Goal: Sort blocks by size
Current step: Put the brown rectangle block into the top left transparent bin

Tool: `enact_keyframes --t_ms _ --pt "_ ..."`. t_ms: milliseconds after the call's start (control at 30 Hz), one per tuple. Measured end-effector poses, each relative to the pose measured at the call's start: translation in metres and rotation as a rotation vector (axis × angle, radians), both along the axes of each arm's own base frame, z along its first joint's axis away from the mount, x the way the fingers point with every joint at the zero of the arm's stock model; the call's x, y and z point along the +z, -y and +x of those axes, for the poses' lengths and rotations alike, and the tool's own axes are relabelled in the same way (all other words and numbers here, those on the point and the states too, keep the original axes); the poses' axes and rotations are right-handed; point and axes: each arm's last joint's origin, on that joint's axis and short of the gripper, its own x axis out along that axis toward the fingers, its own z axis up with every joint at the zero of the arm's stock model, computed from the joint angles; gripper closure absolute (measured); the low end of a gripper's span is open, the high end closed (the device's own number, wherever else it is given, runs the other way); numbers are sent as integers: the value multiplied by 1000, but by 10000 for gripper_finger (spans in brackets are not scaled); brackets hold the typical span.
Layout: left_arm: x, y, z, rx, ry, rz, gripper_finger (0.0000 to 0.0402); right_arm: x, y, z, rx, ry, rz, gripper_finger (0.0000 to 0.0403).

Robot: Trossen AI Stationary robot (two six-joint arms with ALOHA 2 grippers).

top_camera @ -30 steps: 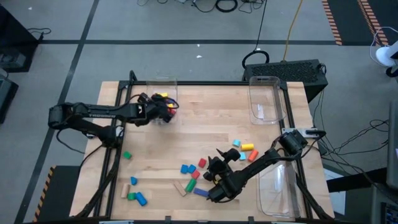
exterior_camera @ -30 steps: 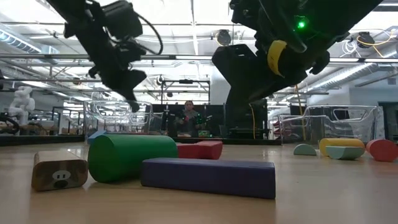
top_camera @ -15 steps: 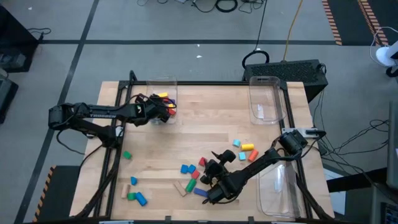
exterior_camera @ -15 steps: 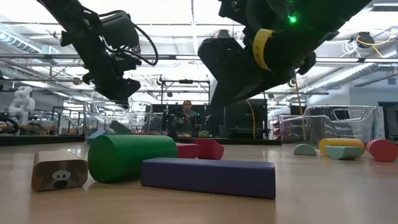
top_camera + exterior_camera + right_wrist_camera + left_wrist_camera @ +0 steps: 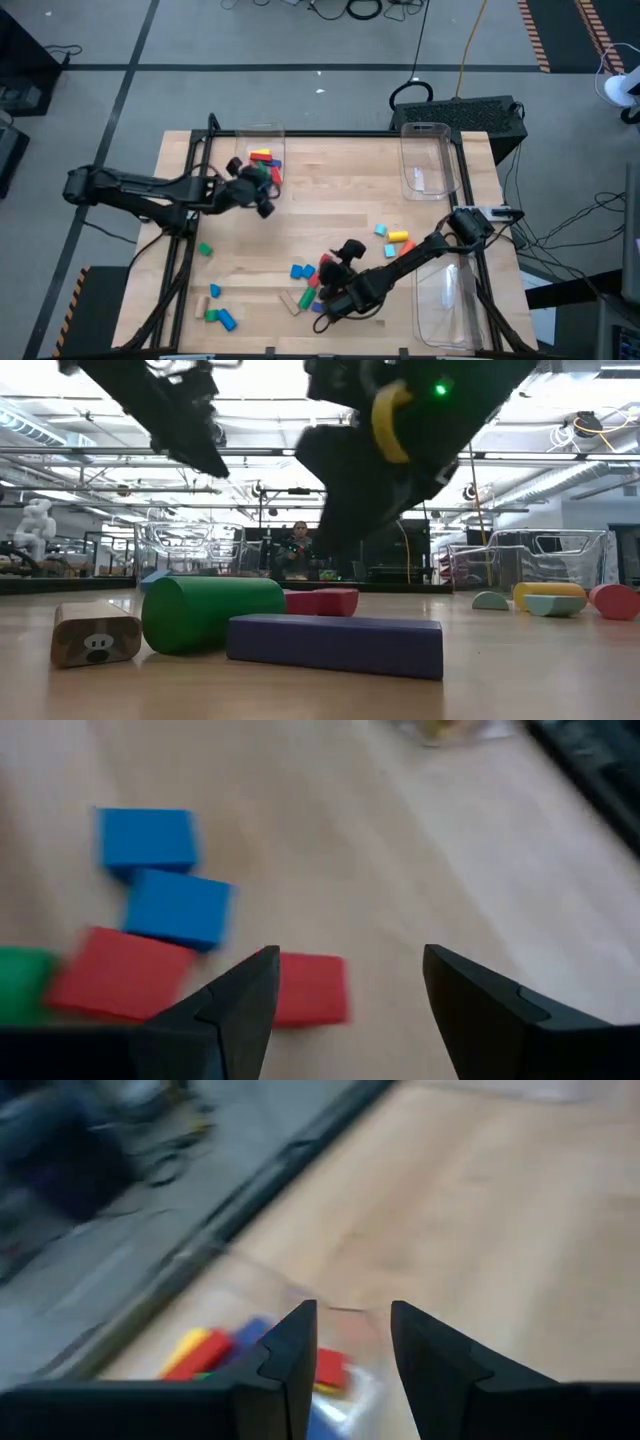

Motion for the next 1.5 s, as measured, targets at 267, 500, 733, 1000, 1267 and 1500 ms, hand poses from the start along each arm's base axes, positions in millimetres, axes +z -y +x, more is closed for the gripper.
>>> enact_keyframes --t_ms 267,500,733,1000,1267,1500 --pt "8 51 -14 -316 39 -164 270 9 -13 25 274 71 157 172" --pt "5 93 -28 -593 -19 -227 269 24 -15 46 413 248 326 172" --pt "1 116 -36 -668 -41 -249 269 21 -12 53 367 316 475 172" --pt "-17 133 -31 -658 -114 -241 269 20 -24 48 321 338 587 172" --pt "-38 145 -22 -647 -189 -230 269 7 -23 48 238 319 634 172" --pt "-53 157 -11 -719 -222 -226 269 -6 -26 49 229 294 640 172"
